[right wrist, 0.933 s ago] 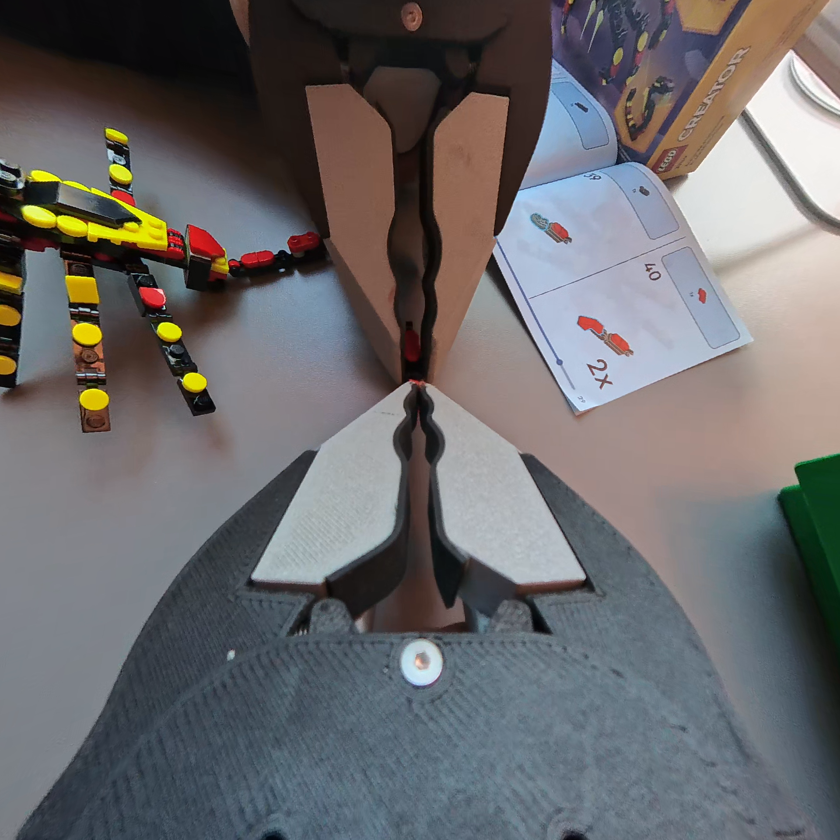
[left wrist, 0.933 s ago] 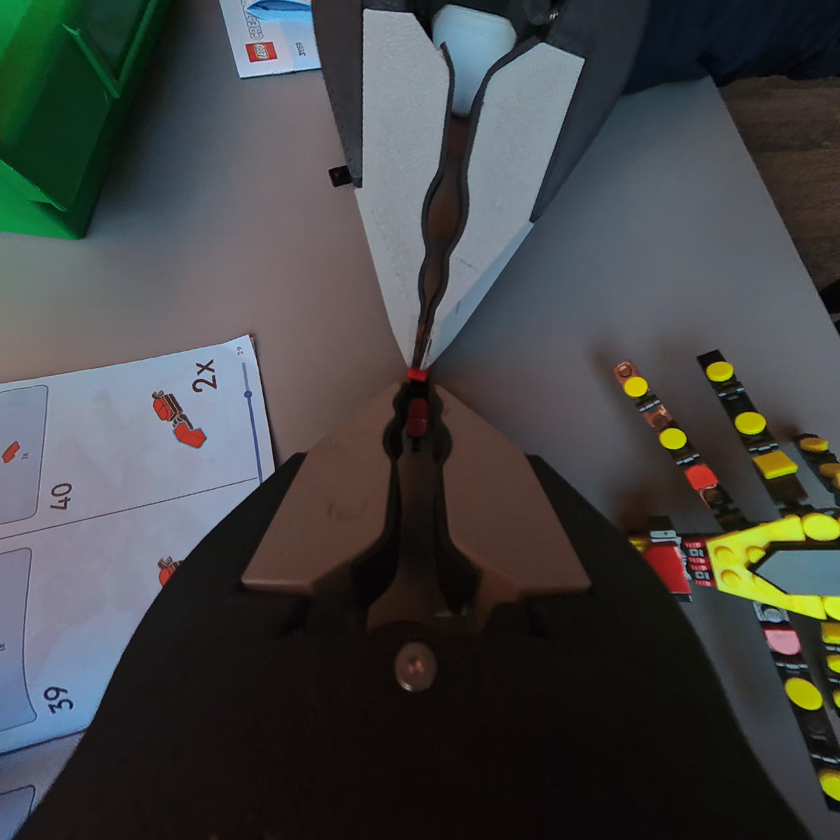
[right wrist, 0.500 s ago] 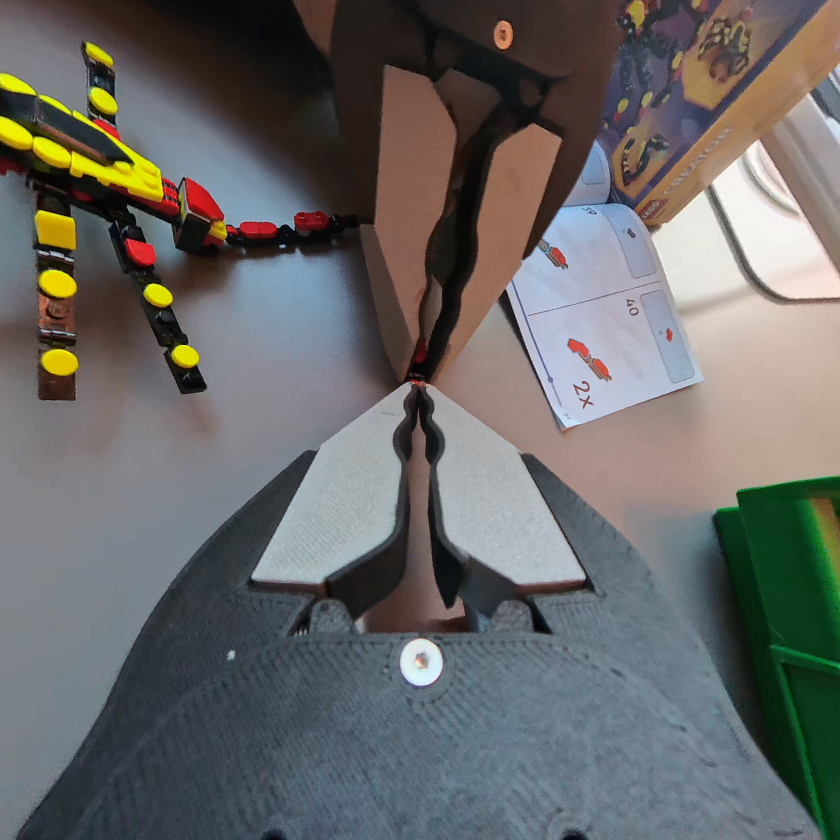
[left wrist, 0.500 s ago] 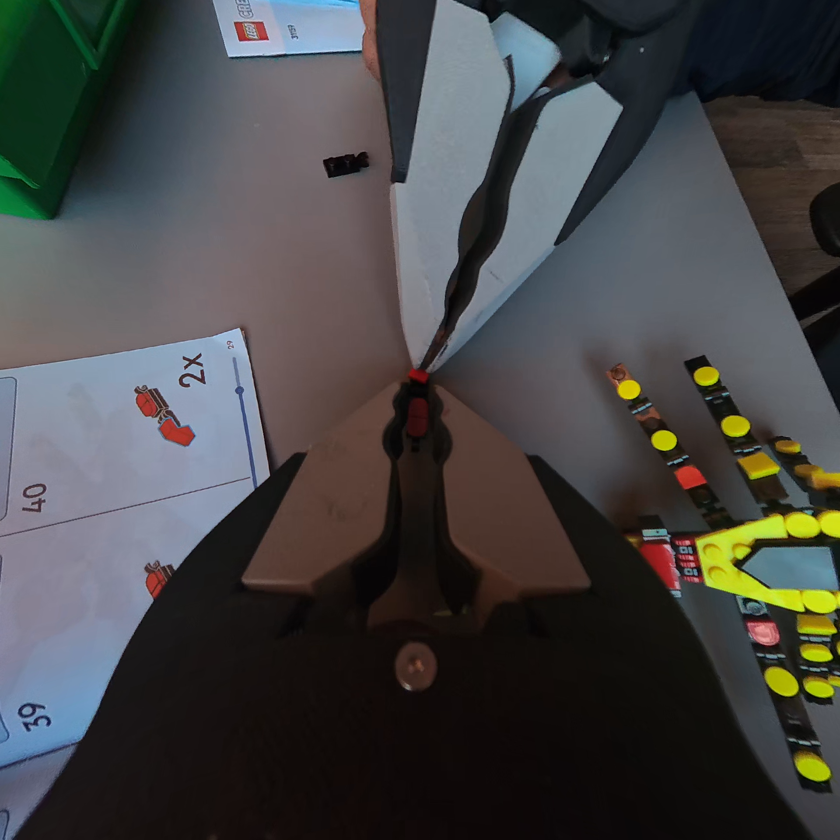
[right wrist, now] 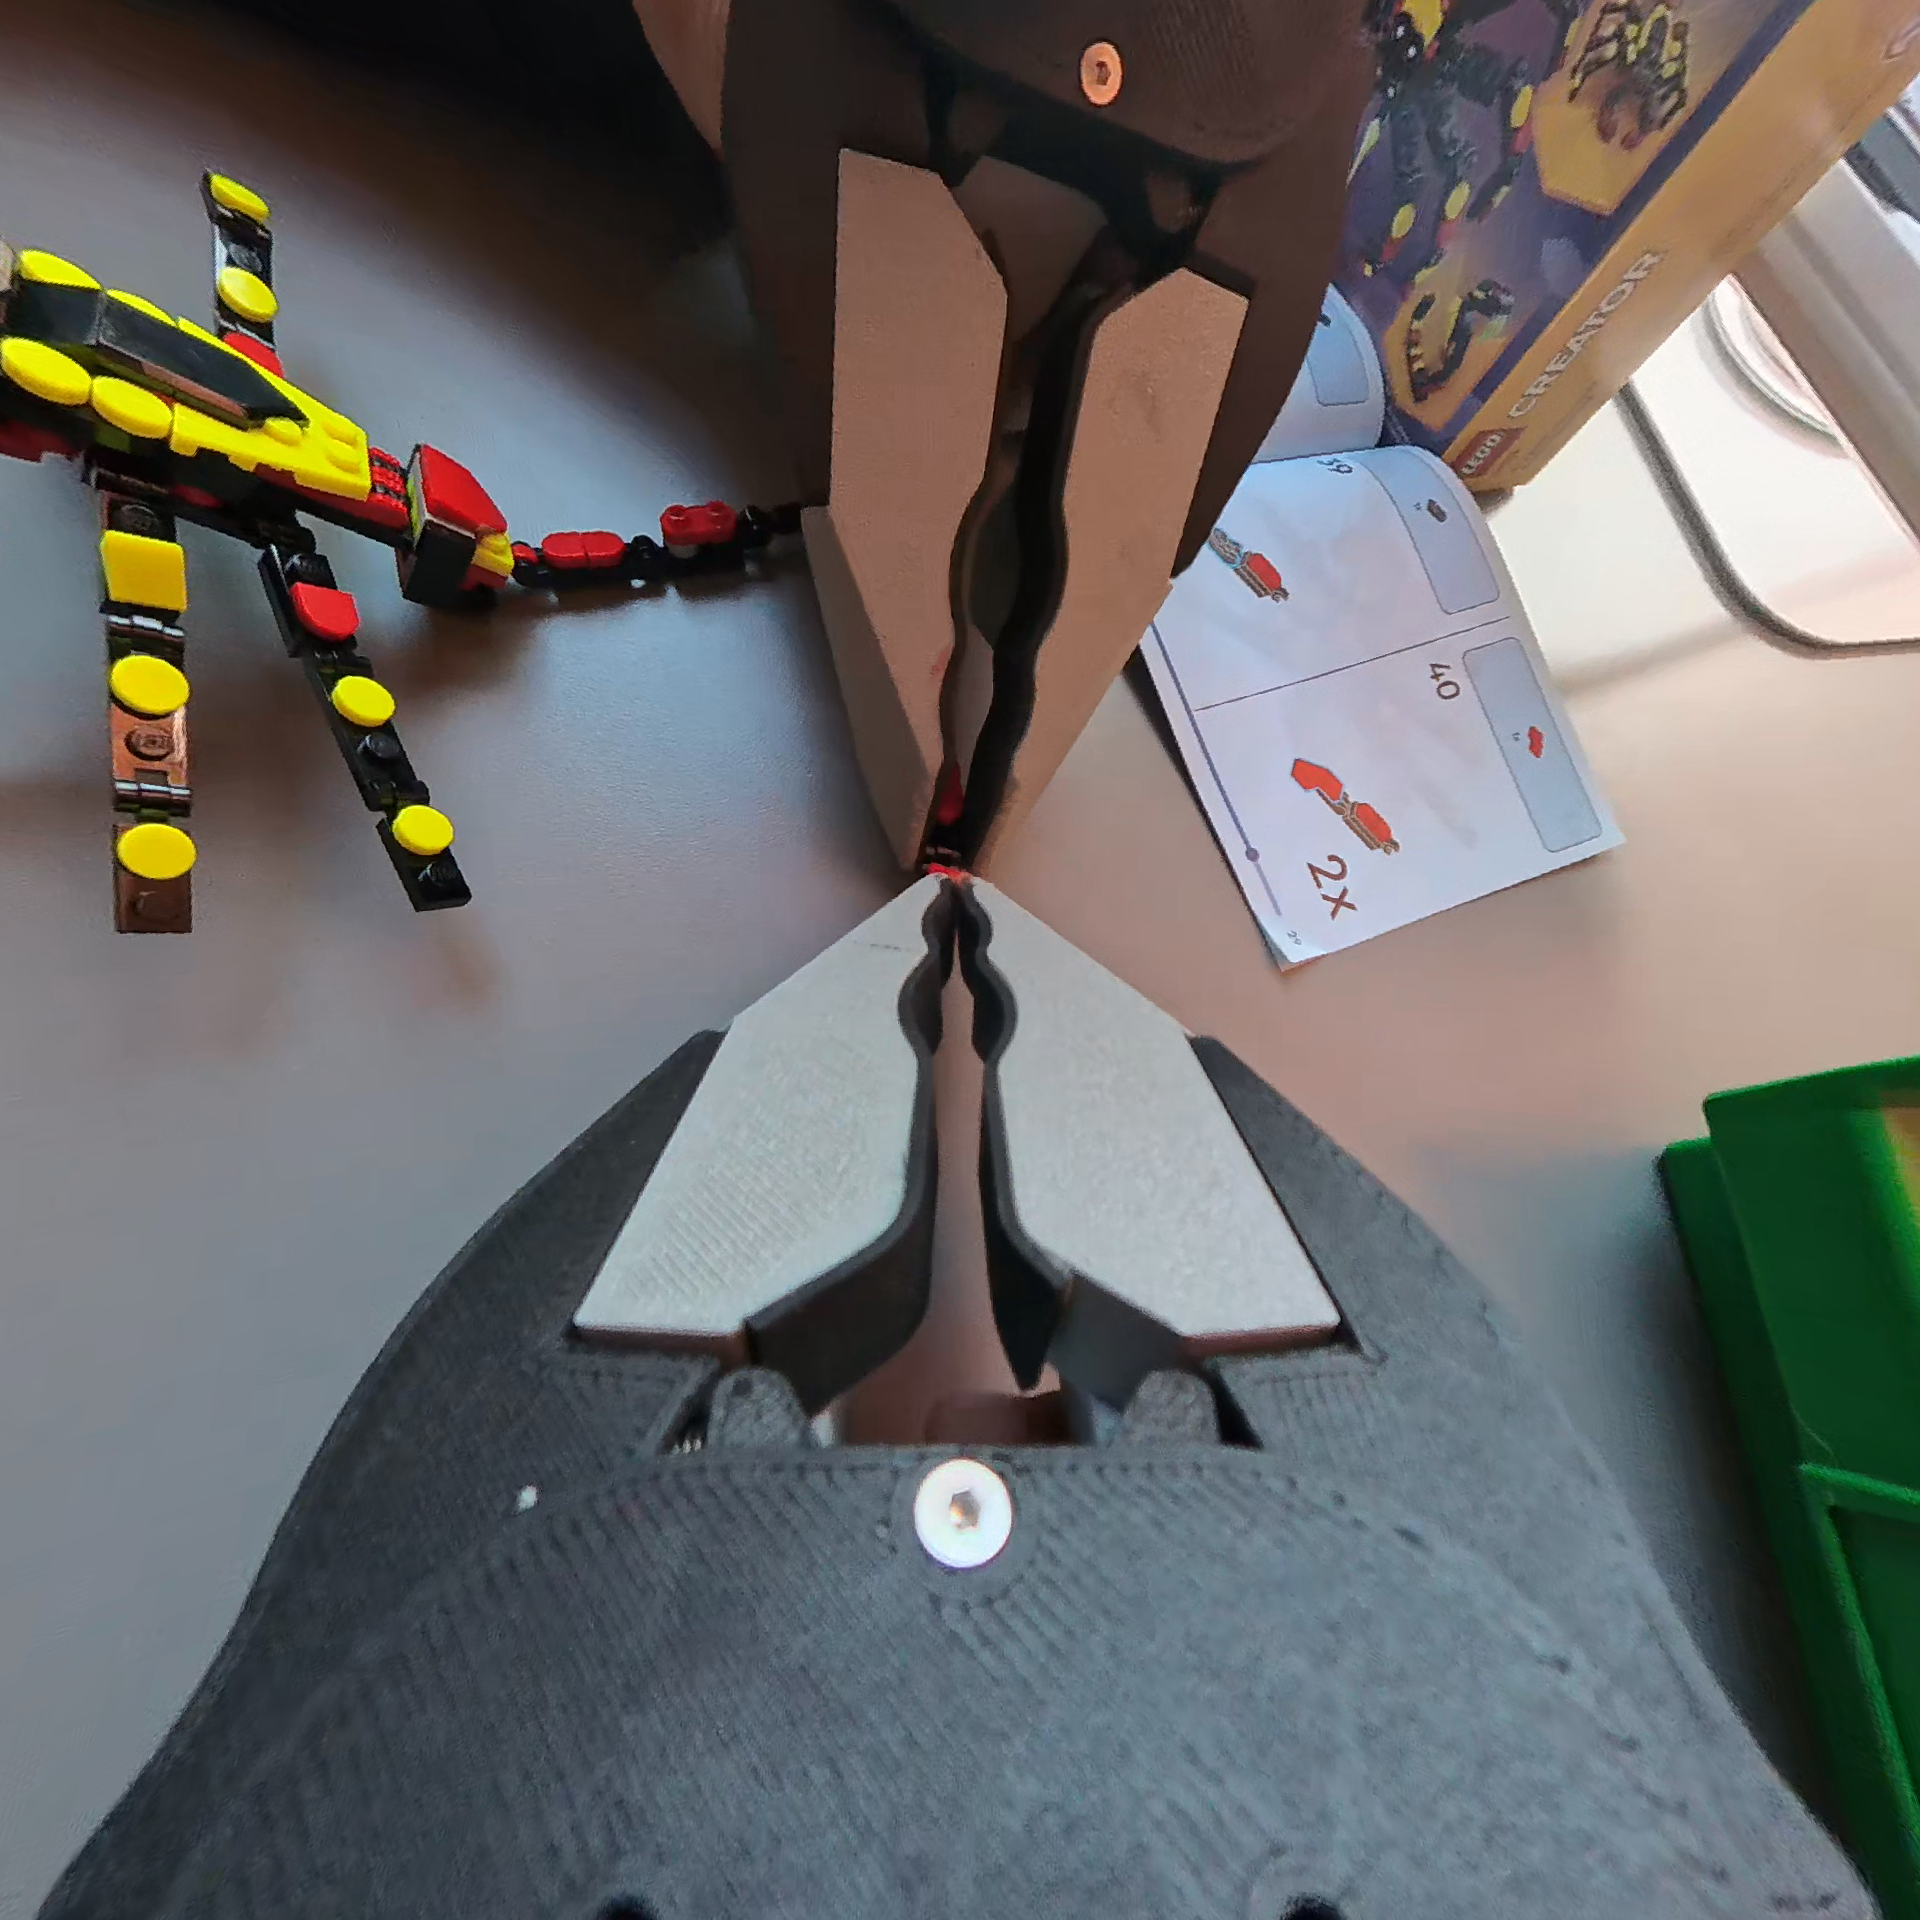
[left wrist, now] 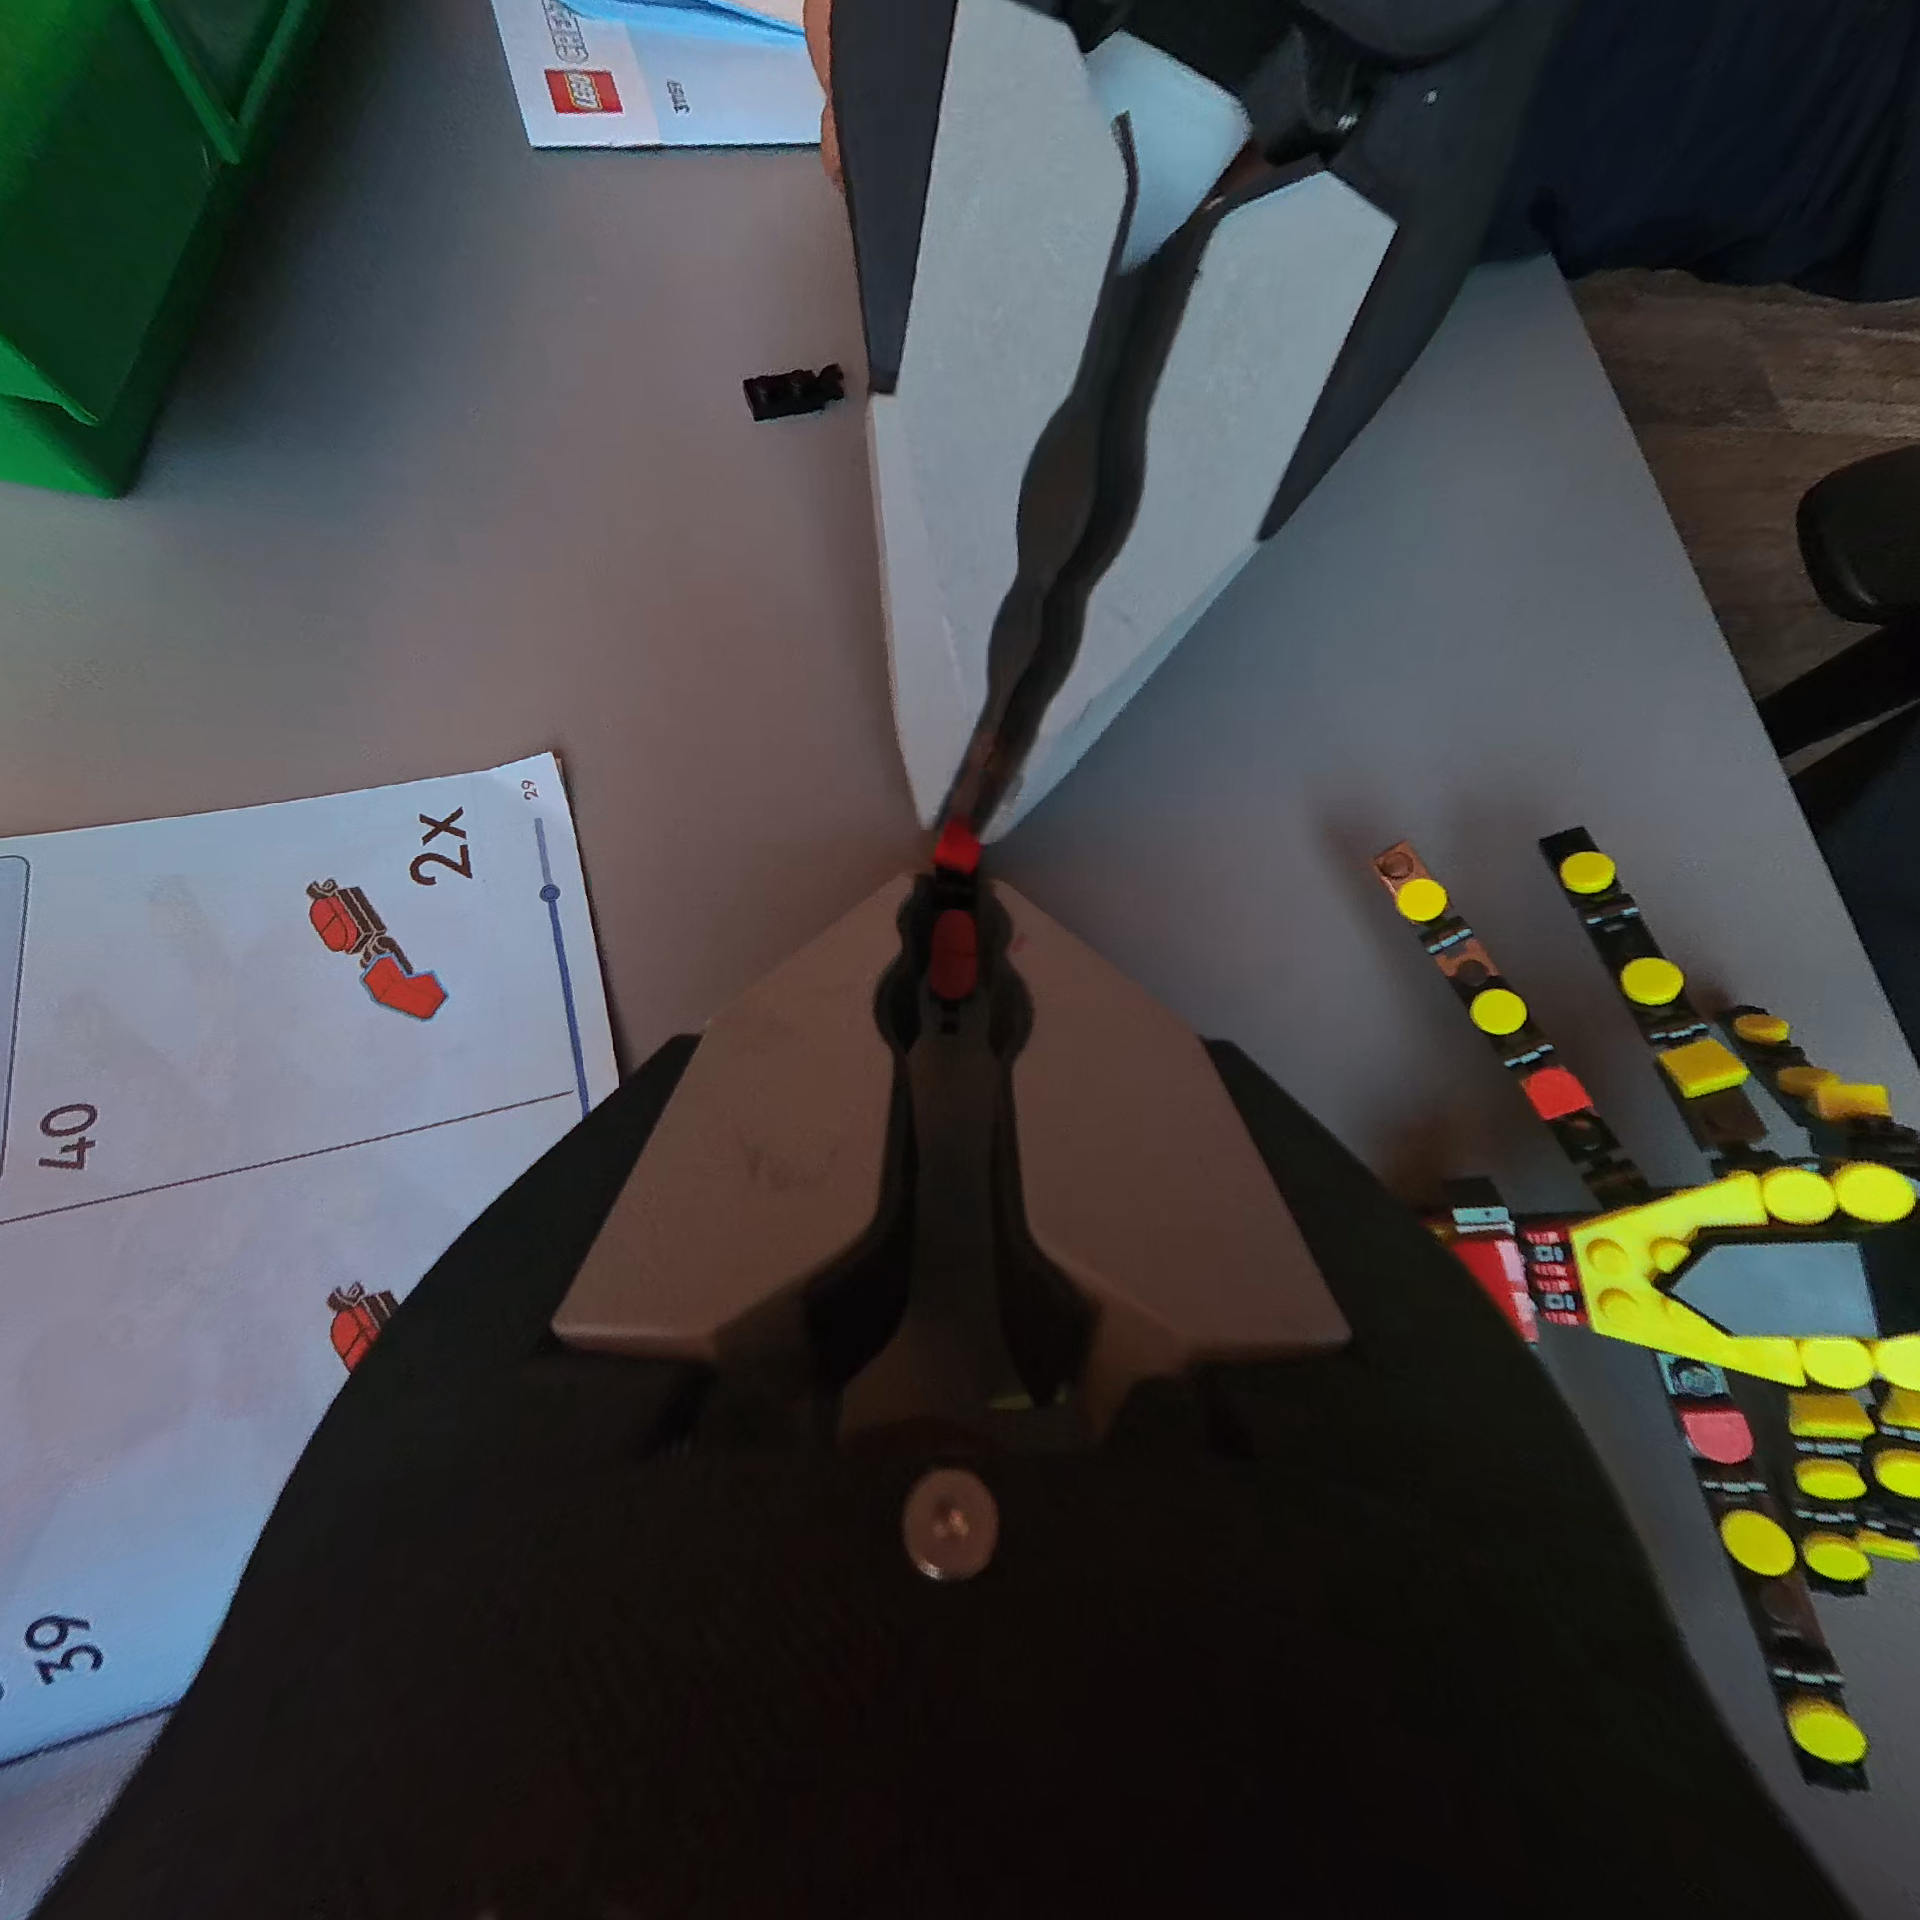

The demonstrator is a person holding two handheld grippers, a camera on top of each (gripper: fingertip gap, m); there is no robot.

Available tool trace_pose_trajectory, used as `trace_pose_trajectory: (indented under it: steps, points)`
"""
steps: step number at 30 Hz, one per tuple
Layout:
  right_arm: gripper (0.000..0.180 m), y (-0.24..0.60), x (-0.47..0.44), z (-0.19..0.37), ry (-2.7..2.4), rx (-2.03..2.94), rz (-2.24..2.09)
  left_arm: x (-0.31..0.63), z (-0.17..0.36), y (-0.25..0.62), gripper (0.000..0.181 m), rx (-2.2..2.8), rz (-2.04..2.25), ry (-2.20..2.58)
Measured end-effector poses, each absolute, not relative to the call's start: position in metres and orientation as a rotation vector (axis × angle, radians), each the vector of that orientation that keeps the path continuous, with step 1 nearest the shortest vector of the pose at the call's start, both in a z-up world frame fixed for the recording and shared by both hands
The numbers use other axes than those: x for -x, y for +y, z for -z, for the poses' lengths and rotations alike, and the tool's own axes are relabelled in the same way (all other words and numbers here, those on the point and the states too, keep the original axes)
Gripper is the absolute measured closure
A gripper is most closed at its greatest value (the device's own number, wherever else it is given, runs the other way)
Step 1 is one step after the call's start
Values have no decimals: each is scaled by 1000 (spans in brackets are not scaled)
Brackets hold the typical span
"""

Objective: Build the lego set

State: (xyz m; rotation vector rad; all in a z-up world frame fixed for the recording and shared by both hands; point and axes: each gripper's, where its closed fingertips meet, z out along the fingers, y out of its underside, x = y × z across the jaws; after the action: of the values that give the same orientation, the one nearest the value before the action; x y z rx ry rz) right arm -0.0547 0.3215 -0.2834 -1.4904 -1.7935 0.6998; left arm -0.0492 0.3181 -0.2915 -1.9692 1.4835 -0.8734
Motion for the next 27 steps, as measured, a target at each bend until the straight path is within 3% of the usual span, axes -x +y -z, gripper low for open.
trace_pose_trajectory:
  steps: [1, 3, 10, 15, 27]
  points:
    - [177, 321, 55, 282, -1794, 1484, -703, 49, 292, 319, 175, 1977, 879, 1479]
    - [164, 317, 54, 281, -1811, 1465, -707, 49, 293, 319, 175, 1988, 874, 1483]
    - [148, 316, 54, 288, -1854, 1369, -402, 49, 294, 319, 175, 1990, 875, 1485]
    - [161, 325, 54, 289, -1845, 1273, -164, 50, 292, 319, 175, 1993, 901, 1470]
    - [172, 322, 57, 291, -1852, 1158, -10, 50, 293, 319, 175, 1995, 900, 1477]
